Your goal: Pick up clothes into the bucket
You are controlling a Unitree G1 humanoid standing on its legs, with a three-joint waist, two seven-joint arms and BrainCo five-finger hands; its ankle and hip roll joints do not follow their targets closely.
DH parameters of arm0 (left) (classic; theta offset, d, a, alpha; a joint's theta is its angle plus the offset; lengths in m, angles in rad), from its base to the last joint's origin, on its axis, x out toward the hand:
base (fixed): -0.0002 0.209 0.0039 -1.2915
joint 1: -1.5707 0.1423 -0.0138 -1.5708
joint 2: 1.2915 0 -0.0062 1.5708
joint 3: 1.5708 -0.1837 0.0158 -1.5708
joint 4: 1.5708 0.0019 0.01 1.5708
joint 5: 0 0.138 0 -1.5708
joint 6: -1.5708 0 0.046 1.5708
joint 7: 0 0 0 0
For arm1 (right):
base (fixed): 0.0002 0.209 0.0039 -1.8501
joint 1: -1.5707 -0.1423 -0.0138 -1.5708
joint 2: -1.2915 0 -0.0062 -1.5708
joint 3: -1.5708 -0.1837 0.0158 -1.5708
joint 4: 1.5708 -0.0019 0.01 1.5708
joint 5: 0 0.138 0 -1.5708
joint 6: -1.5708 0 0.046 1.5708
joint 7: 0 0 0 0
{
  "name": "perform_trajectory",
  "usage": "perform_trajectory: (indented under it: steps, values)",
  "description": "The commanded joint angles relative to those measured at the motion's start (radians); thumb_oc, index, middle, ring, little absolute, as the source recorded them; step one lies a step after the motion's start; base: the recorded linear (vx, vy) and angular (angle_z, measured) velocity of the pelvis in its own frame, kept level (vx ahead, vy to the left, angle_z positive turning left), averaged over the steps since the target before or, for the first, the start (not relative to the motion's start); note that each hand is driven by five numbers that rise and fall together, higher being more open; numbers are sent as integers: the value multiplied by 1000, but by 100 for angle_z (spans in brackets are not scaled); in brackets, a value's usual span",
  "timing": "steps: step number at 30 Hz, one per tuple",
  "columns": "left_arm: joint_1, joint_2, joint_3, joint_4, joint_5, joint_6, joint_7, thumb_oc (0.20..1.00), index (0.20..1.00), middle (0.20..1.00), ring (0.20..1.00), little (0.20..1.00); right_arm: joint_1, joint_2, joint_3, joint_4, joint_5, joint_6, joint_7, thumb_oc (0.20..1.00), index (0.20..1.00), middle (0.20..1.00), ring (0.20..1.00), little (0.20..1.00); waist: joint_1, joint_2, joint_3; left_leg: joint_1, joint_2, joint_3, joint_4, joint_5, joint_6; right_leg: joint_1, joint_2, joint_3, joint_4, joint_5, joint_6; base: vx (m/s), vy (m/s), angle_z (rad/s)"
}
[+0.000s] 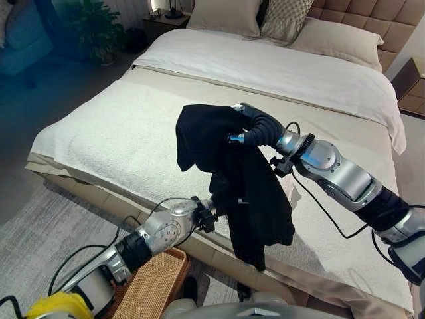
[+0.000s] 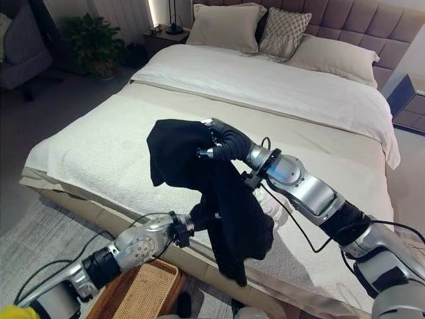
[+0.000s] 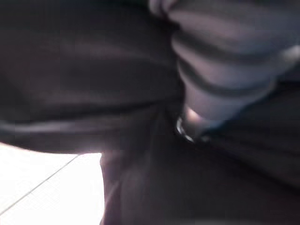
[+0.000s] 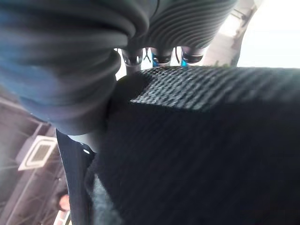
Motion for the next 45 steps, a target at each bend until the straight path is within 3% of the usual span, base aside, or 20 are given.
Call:
perform_trajectory:
  steps: [1, 6, 7, 8, 12, 14, 15, 16, 17, 21, 27, 34, 45]
  values:
    - [33, -34, 29, 27, -51, -14, -64, 200, 200, 200, 200, 200, -9, 40, -99, -13, -23, -81, -9, 200, 200, 200, 200, 200, 3, -46, -54, 31, -43, 38, 1, -71, 34, 10, -40, -14, 3, 11, 58, 0, 0, 0]
    - [164, -33, 147, 30, -32, -37, -62, 200, 200, 200, 200, 200, 119, 69, -206, -6, -58, -75, -8, 200, 200, 200, 200, 200, 13, -46, -47, 35, -46, 42, 1, -77, 43, 13, -43, -10, 3, 11, 59, 0, 0, 0]
    - [188, -35, 174, 29, -27, -41, -62, 200, 200, 200, 200, 200, 142, 74, -225, -10, -69, -73, -8, 721, 721, 721, 721, 721, 16, -48, -45, 35, -47, 43, 1, -77, 45, 13, -44, -8, 3, 11, 59, 0, 0, 0]
    - [219, -37, 213, 26, -31, -48, -58, 200, 200, 200, 200, 200, 167, 79, -250, -9, -81, -74, -13, 1000, 1000, 1000, 1000, 1000, 20, -48, -43, 36, -48, 44, 1, -77, 47, 13, -45, -8, 3, 11, 59, 3, 9, -3]
    - [318, -47, 348, 18, -26, -72, -43, 200, 200, 200, 200, 200, 259, 102, -337, -6, -117, -73, -14, 1000, 1000, 1000, 1000, 1000, 34, -48, -38, 37, -53, 41, 1, -79, 53, 17, -47, -9, 3, 9, 58, 14, 8, -4]
    - [407, -82, 501, 26, -18, -113, -17, 200, 200, 200, 200, 200, 337, 129, -407, 17, -177, -70, -19, 1000, 1000, 1000, 1000, 1000, 50, -49, -33, 39, -56, 35, 1, -80, 56, 21, -49, -13, 3, 6, 56, 16, 1, -1]
    - [408, -82, 501, 26, -18, -113, -18, 200, 200, 200, 200, 200, 338, 129, -407, 16, -177, -70, -19, 1000, 1000, 1000, 1000, 1000, 50, -49, -33, 40, -56, 34, 1, -80, 56, 22, -49, -13, 3, 6, 56, 28, 11, -3]
    - [457, -83, 613, 29, 43, -186, 25, 200, 200, 200, 200, 200, 402, 156, -462, 48, -213, -67, -32, 1000, 1000, 1000, 1000, 1000, 60, -48, -30, 41, -58, 29, 1, -80, 57, 26, -51, -18, 3, 5, 55, 16, 7, -4]
    - [459, -83, 613, 28, 43, -186, 25, 200, 200, 200, 200, 200, 404, 157, -462, 47, -214, -67, -32, 1000, 1000, 1000, 1000, 1000, 59, -48, -30, 42, -58, 28, 1, -80, 57, 27, -51, -19, 3, 4, 55, 0, 0, 0]
    - [536, -103, 794, 66, 222, -277, 137, 200, 200, 200, 200, 200, 521, 231, -550, 143, -271, -55, -60, 1000, 1000, 1000, 1000, 1000, 79, -44, -20, 44, -59, 15, 1, -77, 59, 35, -53, -31, 3, -1, 53, 16, 6, 9]
    - [595, -96, 959, 133, 607, -316, 318, 200, 200, 200, 200, 200, 601, 286, -602, 357, -408, -7, -118, 1000, 1000, 1000, 1000, 1000, 96, -38, -7, 48, -60, -3, 1, -72, 58, 48, -52, -50, 3, -8, 48, 9, 7, 9]
    - [588, -49, 1020, 241, 1057, -287, 477, 200, 200, 200, 200, 200, 657, 341, -608, 676, -518, 37, -204, 1000, 1000, 1000, 1000, 1000, 95, -33, 18, 51, -60, -13, 1, -71, 54, 59, -51, -69, 3, -15, 47, -4, 16, 14]
    - [541, 8, 957, 475, 1216, -221, 540, 200, 200, 200, 200, 200, 621, 343, -567, 1054, -635, 87, -258, 1000, 1000, 1000, 1000, 1000, 89, -29, 72, 38, -55, -3, 5, -63, 53, 40, -50, -61, 3, -1, 53, -31, 17, -1]
